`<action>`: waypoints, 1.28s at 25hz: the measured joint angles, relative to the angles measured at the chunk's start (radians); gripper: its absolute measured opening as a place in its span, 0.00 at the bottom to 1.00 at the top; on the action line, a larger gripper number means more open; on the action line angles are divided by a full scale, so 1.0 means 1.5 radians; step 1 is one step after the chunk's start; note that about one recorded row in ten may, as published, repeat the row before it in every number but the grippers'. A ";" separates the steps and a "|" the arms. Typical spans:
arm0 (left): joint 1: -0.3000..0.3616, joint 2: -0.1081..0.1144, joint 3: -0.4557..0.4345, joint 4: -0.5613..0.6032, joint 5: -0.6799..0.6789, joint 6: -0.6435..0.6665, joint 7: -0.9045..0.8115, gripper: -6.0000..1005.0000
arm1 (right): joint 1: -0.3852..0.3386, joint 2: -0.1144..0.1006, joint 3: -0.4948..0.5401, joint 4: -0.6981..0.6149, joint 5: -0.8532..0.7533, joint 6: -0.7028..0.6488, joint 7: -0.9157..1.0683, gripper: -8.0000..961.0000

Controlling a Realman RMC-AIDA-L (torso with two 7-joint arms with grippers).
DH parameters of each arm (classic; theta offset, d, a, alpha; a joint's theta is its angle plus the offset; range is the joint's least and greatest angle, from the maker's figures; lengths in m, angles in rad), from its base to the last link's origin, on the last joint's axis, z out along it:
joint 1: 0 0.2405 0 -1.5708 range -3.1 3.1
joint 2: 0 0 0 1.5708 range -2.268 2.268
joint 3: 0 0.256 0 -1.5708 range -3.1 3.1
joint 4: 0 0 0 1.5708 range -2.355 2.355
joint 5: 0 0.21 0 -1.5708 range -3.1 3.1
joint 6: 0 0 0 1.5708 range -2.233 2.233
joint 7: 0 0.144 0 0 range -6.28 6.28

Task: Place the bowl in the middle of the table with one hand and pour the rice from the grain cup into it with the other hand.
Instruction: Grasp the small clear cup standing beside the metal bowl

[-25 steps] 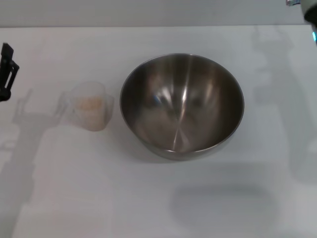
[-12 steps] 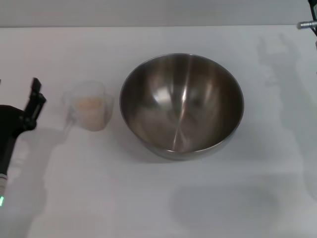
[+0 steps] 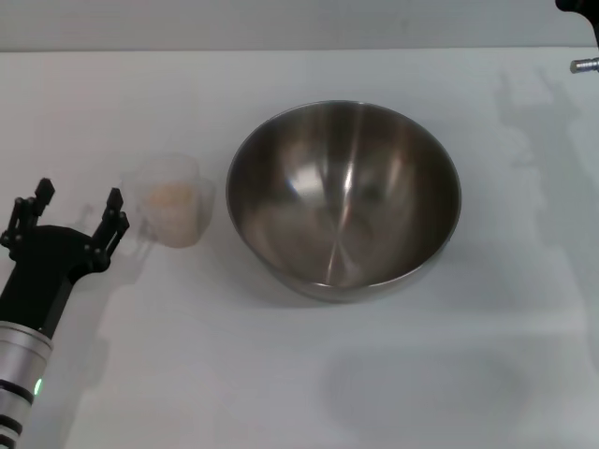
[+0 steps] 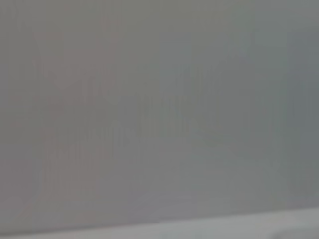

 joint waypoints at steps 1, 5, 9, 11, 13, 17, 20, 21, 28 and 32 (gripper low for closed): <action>-0.001 0.000 0.000 -0.002 -0.003 -0.011 0.000 0.75 | 0.000 0.000 0.001 -0.002 0.000 0.000 0.000 0.56; -0.002 0.000 0.001 -0.005 -0.006 -0.036 0.000 0.75 | 0.000 -0.001 0.002 -0.009 0.000 -0.001 0.001 0.56; -0.007 0.000 0.001 -0.007 -0.006 -0.045 0.000 0.75 | 0.000 -0.001 0.003 -0.011 0.000 0.000 0.001 0.56; -0.009 0.000 0.001 -0.007 -0.006 -0.048 0.000 0.75 | 0.000 -0.001 0.003 -0.013 0.000 0.000 0.001 0.56; -0.013 0.000 -0.001 -0.007 -0.006 -0.054 0.000 0.75 | 0.000 -0.001 0.003 -0.013 0.000 0.000 0.001 0.56; -0.022 -0.001 -0.004 -0.003 -0.005 -0.062 0.000 0.75 | -0.004 -0.001 0.003 -0.013 0.000 -0.001 0.001 0.56; -0.029 -0.001 -0.005 -0.001 -0.006 -0.070 0.000 0.74 | -0.008 -0.001 0.002 -0.013 0.000 -0.006 0.002 0.56; -0.031 -0.001 -0.005 0.000 -0.006 -0.073 0.000 0.74 | -0.011 -0.001 0.001 -0.012 0.000 -0.008 0.002 0.56; -0.049 0.000 -0.005 0.016 -0.024 -0.089 0.000 0.74 | -0.020 -0.001 0.001 -0.008 0.000 -0.009 0.002 0.56; -0.060 0.000 -0.005 0.019 -0.030 -0.093 0.000 0.74 | -0.023 -0.001 0.003 -0.007 0.000 -0.009 0.002 0.56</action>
